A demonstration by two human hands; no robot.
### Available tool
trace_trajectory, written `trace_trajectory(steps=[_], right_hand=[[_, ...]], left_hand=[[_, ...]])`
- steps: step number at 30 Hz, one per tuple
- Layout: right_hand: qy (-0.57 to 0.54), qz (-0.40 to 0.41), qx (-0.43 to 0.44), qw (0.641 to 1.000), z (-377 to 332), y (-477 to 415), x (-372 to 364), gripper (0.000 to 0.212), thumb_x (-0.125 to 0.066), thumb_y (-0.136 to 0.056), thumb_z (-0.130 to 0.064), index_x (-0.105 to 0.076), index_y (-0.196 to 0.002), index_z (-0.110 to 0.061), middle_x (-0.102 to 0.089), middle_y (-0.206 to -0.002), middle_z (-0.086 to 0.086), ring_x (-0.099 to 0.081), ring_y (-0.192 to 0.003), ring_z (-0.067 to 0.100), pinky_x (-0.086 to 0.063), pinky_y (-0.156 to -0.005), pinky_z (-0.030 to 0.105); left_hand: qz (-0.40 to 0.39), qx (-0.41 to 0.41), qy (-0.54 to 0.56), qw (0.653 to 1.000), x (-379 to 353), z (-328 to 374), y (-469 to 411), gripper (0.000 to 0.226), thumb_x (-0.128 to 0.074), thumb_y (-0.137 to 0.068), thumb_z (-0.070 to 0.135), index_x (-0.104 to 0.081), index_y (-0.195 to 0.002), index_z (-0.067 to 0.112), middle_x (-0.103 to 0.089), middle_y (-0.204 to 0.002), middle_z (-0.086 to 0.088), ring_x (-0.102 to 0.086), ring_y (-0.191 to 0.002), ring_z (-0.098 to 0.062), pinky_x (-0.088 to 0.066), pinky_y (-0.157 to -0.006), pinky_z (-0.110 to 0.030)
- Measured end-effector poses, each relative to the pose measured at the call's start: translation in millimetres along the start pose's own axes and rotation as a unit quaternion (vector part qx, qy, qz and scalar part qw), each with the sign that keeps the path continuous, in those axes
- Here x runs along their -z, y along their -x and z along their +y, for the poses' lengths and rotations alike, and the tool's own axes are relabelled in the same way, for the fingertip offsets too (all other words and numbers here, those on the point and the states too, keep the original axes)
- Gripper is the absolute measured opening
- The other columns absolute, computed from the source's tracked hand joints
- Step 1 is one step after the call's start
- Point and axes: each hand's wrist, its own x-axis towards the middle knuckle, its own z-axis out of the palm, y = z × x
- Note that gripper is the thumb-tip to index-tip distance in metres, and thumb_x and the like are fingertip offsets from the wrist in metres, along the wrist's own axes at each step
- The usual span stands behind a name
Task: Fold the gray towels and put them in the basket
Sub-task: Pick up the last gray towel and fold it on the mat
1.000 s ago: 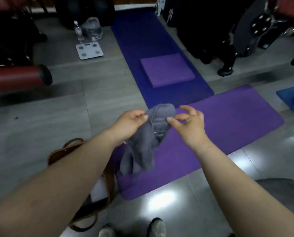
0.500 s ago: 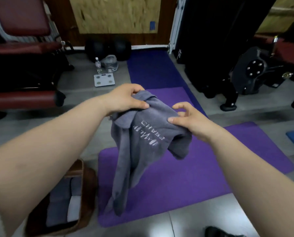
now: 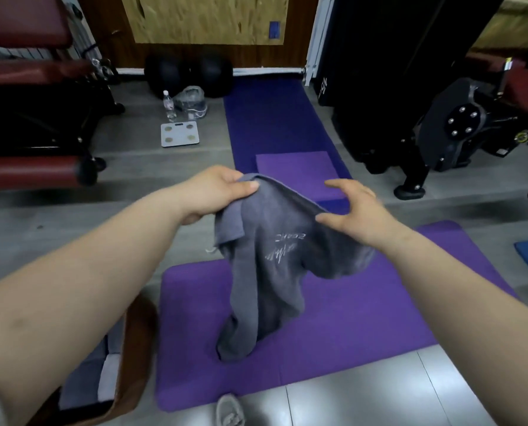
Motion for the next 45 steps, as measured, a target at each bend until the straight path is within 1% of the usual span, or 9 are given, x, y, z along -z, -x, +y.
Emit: trace_trajectory(steps=[4, 8, 13, 18, 22, 27, 30, 32, 45], right_hand=[[0.004, -0.007, 0.129, 0.992, -48, 1, -20, 0.097, -0.077, -0.068, -0.031, -0.018, -0.145, -0.023, -0.026, -0.149, -0.005, -0.021, -0.137, 0.016, -0.021, -0.113, 0.030], [-0.058, 0.055, 0.072, 0.994, -54, -17, -30, 0.049, -0.061, -0.080, -0.018, -0.045, -0.126, -0.022, -0.058, -0.119, 0.000, -0.055, -0.107, 0.022, -0.048, -0.087, 0.037], [-0.005, 0.078, 0.094, 0.993, -30, -39, -28, 0.019, -0.052, -0.085, -0.010, -0.063, -0.100, -0.014, -0.061, -0.083, 0.001, -0.053, -0.080, 0.022, -0.045, -0.073, 0.032], [-0.233, 0.081, 0.043, 0.968, -24, -52, -21, 0.028, -0.045, -0.087, -0.002, -0.046, -0.063, -0.016, -0.047, -0.057, -0.001, -0.042, -0.055, 0.006, -0.038, -0.054, 0.024], [-0.402, 0.116, 0.000, 0.908, -9, -58, 14, 0.034, -0.044, -0.092, -0.007, -0.045, -0.061, -0.020, -0.050, -0.037, -0.015, -0.042, -0.038, -0.005, -0.035, -0.041, 0.013], [-0.285, 0.106, 0.045, 0.952, 57, -60, 58, 0.027, -0.045, -0.093, -0.004, -0.049, -0.071, -0.019, -0.052, -0.041, -0.020, -0.046, -0.041, -0.010, -0.033, -0.045, 0.002], [-0.180, 0.074, 0.028, 0.980, 112, -63, 78, 0.032, -0.040, -0.092, 0.000, -0.056, -0.117, -0.011, -0.066, -0.097, -0.004, -0.060, -0.089, -0.004, -0.041, -0.076, 0.001], [-0.071, 0.062, 0.020, 0.995, 149, -69, 93, 0.042, -0.037, -0.090, -0.002, -0.053, -0.127, -0.015, -0.059, -0.125, 0.008, -0.053, -0.117, 0.022, -0.039, -0.098, 0.024], [-0.162, 0.019, -0.004, 0.987, 218, -102, 122, 0.037, -0.031, -0.091, 0.003, -0.060, -0.111, -0.006, -0.054, -0.079, 0.007, -0.043, -0.058, 0.008, -0.034, -0.034, 0.006]], left_hand=[[-0.020, 0.031, 0.080, 0.996, -27, 10, -23, 0.033, -0.042, -0.096, 0.030, -0.053, -0.069, 0.014, -0.058, -0.063, -0.003, -0.051, -0.060, -0.015, -0.035, -0.054, -0.023], [-0.067, 0.043, 0.124, 0.989, -32, 11, -33, 0.032, -0.042, -0.095, 0.032, -0.062, -0.076, 0.016, -0.068, -0.074, -0.003, -0.061, -0.078, -0.017, -0.044, -0.075, -0.029], [-0.077, 0.034, 0.116, 0.990, -39, -10, -37, 0.015, -0.059, -0.086, 0.021, -0.044, -0.086, 0.021, -0.059, -0.085, -0.001, -0.057, -0.079, -0.010, -0.044, -0.073, -0.024], [-0.033, 0.004, -0.051, 0.998, -61, -37, -37, 0.037, -0.075, -0.071, 0.013, -0.049, -0.097, 0.016, -0.061, -0.099, -0.003, -0.060, -0.094, -0.019, -0.050, -0.088, -0.035], [-0.003, 0.044, -0.142, 0.989, -82, -68, -35, 0.009, -0.063, -0.075, 0.004, -0.059, -0.081, 0.010, -0.066, -0.094, -0.017, -0.062, -0.092, -0.028, -0.049, -0.086, -0.038], [0.053, 0.099, -0.273, 0.956, -106, -81, -39, 0.012, -0.053, -0.087, 0.013, -0.061, -0.086, 0.005, -0.063, -0.086, -0.013, -0.059, -0.090, -0.024, -0.043, -0.075, -0.029], [0.093, 0.117, -0.127, 0.981, -129, -66, -48, 0.030, -0.042, -0.094, 0.007, -0.047, -0.068, 0.022, -0.049, -0.065, 0.003, -0.047, -0.079, -0.017, -0.035, -0.060, -0.023], [0.128, 0.111, -0.085, 0.982, -150, -49, -55, 0.033, -0.041, -0.095, 0.010, -0.041, -0.065, 0.023, -0.044, -0.064, 0.005, -0.043, -0.074, -0.017, -0.033, -0.056, -0.016], [0.101, 0.183, -0.259, 0.943, -207, -48, -51, 0.021, -0.066, -0.081, 0.022, -0.049, -0.069, 0.021, -0.052, -0.068, 0.001, -0.051, -0.079, -0.018, -0.033, -0.063, -0.025]])
